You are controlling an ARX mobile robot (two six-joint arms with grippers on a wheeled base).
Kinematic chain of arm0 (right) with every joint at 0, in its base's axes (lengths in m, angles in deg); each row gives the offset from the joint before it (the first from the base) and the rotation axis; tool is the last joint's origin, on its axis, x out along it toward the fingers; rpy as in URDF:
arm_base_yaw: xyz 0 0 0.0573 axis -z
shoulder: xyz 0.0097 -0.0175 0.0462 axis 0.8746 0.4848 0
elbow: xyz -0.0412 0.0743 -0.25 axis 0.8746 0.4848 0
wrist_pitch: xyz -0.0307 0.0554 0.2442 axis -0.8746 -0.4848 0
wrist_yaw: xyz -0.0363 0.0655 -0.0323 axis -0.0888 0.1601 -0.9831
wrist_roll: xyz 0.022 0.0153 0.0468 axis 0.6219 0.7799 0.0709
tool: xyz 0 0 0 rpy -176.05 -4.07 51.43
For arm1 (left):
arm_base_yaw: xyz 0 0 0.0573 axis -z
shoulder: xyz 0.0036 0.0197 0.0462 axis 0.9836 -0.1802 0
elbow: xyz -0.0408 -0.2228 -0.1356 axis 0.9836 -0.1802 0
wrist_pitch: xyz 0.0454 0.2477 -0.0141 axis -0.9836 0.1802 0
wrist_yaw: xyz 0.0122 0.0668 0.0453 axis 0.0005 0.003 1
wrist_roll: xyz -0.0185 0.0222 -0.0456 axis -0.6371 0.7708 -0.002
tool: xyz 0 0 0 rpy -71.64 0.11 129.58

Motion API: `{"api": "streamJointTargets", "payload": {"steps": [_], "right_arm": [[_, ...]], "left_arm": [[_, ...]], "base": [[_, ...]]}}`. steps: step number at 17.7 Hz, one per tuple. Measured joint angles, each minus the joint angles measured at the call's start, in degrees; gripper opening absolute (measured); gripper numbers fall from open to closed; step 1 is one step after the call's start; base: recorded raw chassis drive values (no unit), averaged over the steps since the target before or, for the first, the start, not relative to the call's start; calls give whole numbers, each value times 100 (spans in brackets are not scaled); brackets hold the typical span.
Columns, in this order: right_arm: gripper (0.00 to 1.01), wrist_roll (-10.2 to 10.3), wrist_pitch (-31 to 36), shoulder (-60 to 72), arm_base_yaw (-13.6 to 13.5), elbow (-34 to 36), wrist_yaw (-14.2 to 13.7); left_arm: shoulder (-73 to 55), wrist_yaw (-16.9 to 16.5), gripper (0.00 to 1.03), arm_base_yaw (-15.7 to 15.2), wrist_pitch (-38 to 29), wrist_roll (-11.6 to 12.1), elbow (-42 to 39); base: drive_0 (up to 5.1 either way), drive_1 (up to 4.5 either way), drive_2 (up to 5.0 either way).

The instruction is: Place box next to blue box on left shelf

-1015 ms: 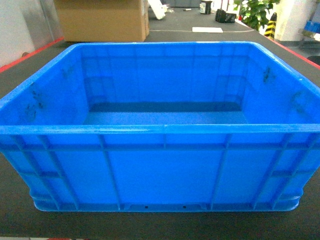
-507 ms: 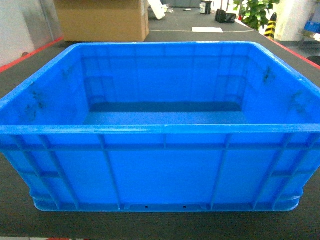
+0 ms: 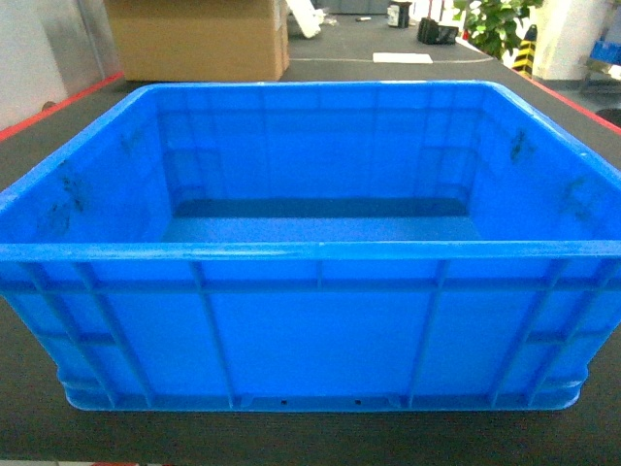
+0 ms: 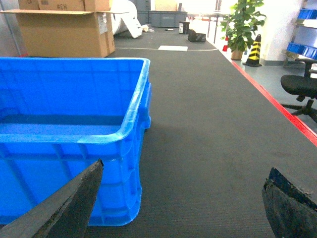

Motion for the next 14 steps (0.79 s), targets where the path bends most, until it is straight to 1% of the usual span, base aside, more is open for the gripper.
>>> {"api": "streamJointTargets", "payload": {"steps": [14], "right_arm": [[98,0,0,0,0,0,2]], "left_arm": [[0,0,98,0,0,0,0]], "base": [[0,0,0]]}}
